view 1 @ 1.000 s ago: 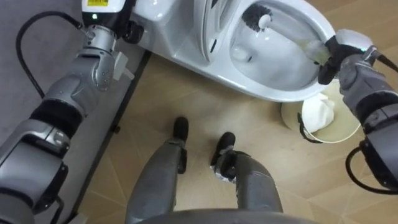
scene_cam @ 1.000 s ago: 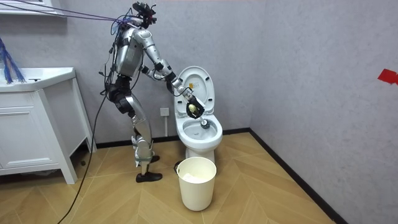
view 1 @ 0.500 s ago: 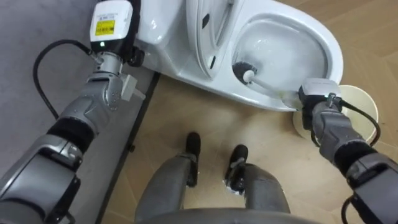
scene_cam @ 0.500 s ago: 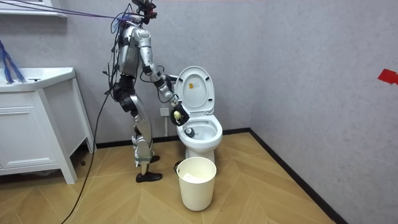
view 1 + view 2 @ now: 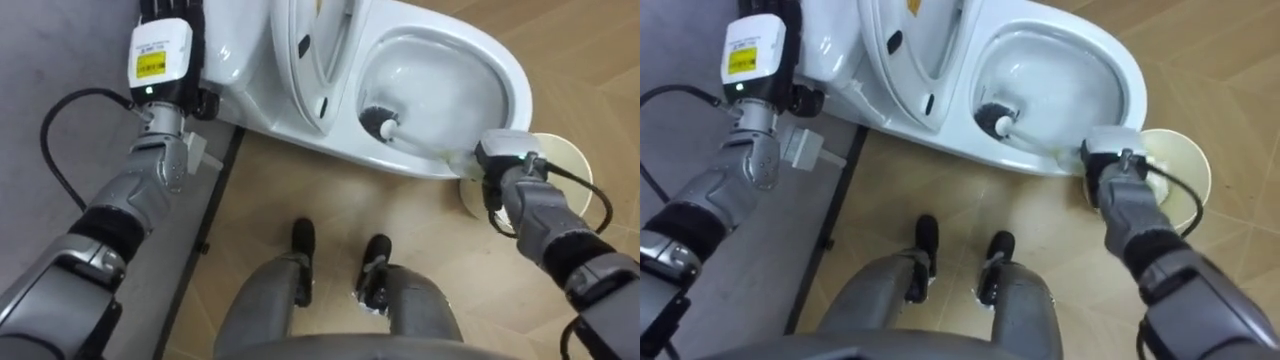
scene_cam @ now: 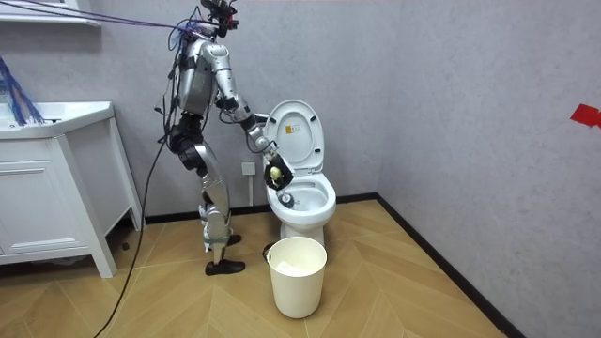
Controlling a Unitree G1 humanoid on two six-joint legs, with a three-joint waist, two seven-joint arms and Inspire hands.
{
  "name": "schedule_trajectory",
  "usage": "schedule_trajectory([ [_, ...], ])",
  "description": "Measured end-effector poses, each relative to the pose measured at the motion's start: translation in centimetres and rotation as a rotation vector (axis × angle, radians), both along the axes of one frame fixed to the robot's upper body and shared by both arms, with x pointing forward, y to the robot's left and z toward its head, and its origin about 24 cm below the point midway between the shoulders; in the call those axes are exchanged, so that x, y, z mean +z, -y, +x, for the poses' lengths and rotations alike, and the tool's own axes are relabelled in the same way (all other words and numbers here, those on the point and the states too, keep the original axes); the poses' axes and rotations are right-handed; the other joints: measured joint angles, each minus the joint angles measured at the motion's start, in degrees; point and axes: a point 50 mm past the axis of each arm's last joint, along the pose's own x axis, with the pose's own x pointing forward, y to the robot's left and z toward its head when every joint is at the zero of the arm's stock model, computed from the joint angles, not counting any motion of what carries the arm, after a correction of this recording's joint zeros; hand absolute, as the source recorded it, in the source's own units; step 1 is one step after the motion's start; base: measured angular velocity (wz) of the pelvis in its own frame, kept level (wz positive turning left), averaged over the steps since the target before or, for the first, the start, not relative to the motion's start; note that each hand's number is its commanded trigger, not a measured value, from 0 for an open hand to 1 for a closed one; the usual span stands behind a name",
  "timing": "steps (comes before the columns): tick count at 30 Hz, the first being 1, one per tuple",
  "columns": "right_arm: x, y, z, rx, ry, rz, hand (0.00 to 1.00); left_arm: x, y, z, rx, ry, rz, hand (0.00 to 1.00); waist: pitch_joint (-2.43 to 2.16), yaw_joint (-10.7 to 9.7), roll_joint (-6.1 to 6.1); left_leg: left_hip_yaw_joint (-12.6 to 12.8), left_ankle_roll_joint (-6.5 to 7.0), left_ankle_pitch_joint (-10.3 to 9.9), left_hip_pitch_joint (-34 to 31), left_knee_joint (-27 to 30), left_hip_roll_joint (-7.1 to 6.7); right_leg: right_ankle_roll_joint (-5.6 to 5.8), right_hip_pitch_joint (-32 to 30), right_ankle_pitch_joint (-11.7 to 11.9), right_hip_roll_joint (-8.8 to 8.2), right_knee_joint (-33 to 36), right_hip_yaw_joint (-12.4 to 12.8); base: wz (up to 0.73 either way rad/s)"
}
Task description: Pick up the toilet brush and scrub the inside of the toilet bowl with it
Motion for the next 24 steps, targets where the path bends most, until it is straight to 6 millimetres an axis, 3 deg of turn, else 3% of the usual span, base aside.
schedule_trajectory([
  [4,1.6,0.7,1.7,-0.149,0.075,0.146,1.0,1.4,0.6,0.8,-0.026,0.055,0.005,0.0,0.36,0.6,-0.3,-0.5,0.0,0.2,-2.5,0.7,-0.42,0.0,-2.8,-0.5,-0.11,1.8,0.1,0.11],
  [6,2.5,0.9,2.6,-0.297,0.148,0.291,1.0,1.7,0.8,1.0,-0.031,0.078,0.005,0.0,1.03,0.7,-0.64,-0.2,0.22,0.7,-3.0,0.8,-1.05,-0.06,-4.3,-1.2,-1.2,4.2,0.4,0.0],
  [9,3.0,1.3,2.9,-0.462,0.211,0.469,1.0,2.6,1.1,1.5,-0.037,0.124,0.004,0.0,1.52,1.1,-1.37,0.2,0.25,0.7,-4.6,1.3,-1.32,-0.02,-6.8,-1.8,-1.9,6.1,1.3,0.0],
  [16,3.4,1.7,3.1,-0.58,0.282,0.584,1.0,4.2,1.4,2.4,-0.036,0.182,0.008,0.0,1.71,0.9,-1.42,0.2,0.39,0.8,-9.3,4.7,-1.67,-0.25,-11.4,-2.2,-2.82,9.3,1.5,0.02],
  [24,3.6,2.0,3.2,-0.603,0.31,0.599,1.0,4.4,1.2,2.6,-0.017,0.188,0.015,0.0,1.94,-0.5,-0.79,-0.2,0.73,0.4,-10.5,6.8,-1.98,0.53,-12.2,-2.0,-2.9,10.1,1.5,0.0],
])
